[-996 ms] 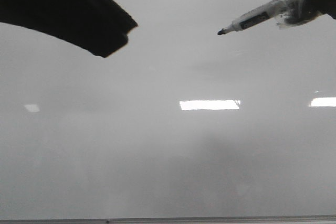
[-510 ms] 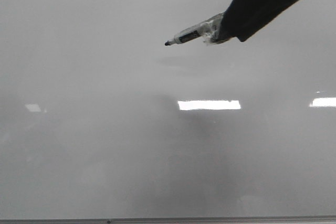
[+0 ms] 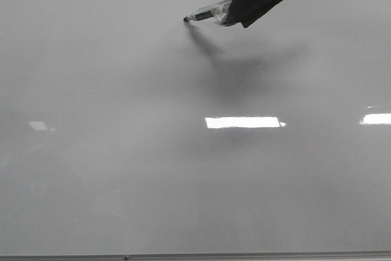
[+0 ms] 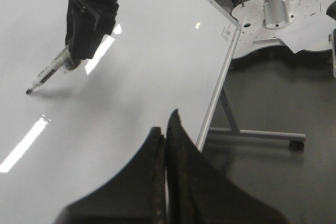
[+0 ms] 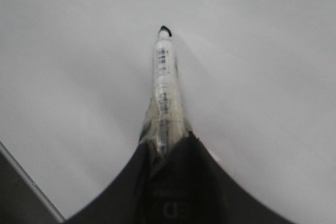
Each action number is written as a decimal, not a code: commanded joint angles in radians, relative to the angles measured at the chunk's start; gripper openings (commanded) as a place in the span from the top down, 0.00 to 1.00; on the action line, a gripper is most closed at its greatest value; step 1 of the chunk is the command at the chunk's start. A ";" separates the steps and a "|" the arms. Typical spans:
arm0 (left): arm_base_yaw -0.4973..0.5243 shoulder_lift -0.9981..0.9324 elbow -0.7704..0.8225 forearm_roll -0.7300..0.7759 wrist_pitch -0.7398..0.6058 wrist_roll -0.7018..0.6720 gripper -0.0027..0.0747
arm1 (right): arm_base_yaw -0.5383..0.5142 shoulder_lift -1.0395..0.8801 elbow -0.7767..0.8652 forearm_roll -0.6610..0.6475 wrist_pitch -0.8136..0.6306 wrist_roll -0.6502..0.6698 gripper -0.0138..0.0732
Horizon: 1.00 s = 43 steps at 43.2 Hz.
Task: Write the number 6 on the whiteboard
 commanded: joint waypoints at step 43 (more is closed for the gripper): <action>-0.005 0.009 -0.028 -0.066 -0.114 -0.014 0.99 | 0.076 -0.150 -0.033 -0.065 0.230 -0.006 0.91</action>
